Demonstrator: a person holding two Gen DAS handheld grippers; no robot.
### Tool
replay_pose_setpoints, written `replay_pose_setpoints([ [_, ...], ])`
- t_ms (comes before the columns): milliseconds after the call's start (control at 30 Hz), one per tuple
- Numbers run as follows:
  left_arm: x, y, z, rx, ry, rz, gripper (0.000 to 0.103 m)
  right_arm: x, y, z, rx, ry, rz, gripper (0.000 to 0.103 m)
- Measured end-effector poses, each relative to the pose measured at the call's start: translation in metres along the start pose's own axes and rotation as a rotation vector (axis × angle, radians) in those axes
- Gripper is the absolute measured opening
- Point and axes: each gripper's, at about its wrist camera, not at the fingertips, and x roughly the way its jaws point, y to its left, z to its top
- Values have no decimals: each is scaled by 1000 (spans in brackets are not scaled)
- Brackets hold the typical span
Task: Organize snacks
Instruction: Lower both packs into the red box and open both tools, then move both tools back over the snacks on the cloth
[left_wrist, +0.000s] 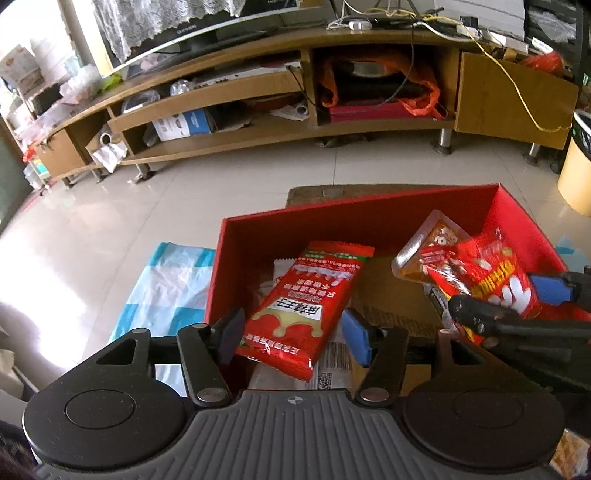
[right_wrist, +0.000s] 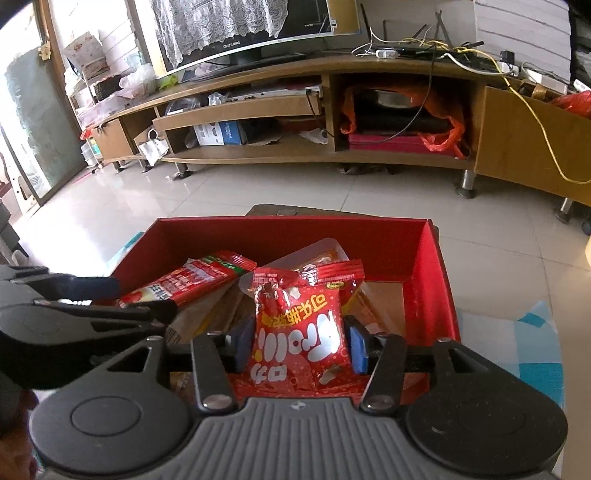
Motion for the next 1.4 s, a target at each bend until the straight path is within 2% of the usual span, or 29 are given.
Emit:
replay_pose_setpoints([
  [133,-7,4,2,-20,-16,-2,71,-5,5,0,-34,-16,-42,56],
  [400,-20,14,0,-63,-6,-38,73,-27,9,1,-50,-53,-54,58],
  [867,-54,2,-26,-55,0,-97,76,-69,15,-11,-91,-67,-100,59],
  [933,-58,1,-33,-55,10,-109,79,-77,14,-15,-86,-60,-111,60],
  [1167,-65,-14,-54,3,43,-150,79,-92,-7,-37,-17,33,-118,63],
  [1400,-51,-44,-68,81,100,-234,79,-109,-33,-57,15,105,-156,63],
])
